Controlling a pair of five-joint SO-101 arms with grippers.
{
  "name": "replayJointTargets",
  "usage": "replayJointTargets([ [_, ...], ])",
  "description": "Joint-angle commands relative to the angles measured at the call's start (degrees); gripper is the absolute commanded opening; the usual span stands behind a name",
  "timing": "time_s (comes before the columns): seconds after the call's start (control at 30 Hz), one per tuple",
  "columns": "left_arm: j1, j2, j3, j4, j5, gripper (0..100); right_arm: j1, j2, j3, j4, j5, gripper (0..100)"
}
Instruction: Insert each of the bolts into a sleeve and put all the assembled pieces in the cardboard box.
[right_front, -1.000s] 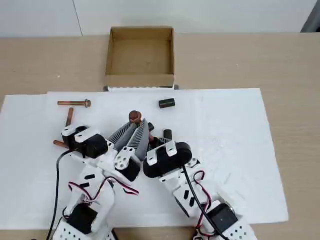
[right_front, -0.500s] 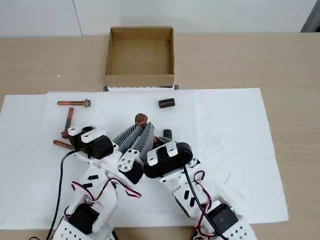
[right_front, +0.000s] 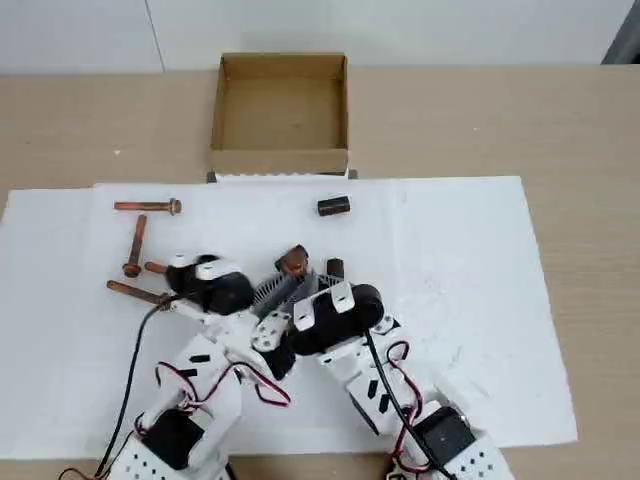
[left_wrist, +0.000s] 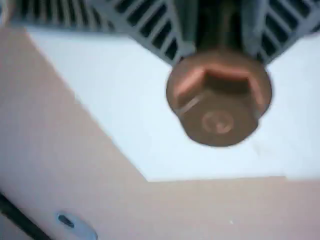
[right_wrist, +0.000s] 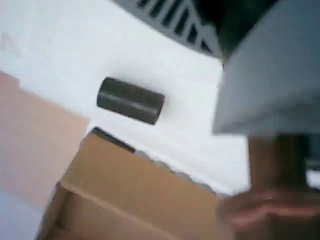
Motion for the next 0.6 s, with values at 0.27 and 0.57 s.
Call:
replayJointTargets([
  [0.27,1.23,-0.62,-0.31,4.22,-0.88,0,0.13,-0.92,-0.62,-4.97,0.53,0.4],
  [0.57,0.79,-0.62,-0.22,3.25,-6.95,5,0.31,-0.92,-0.18,-5.23,0.62,0.4],
])
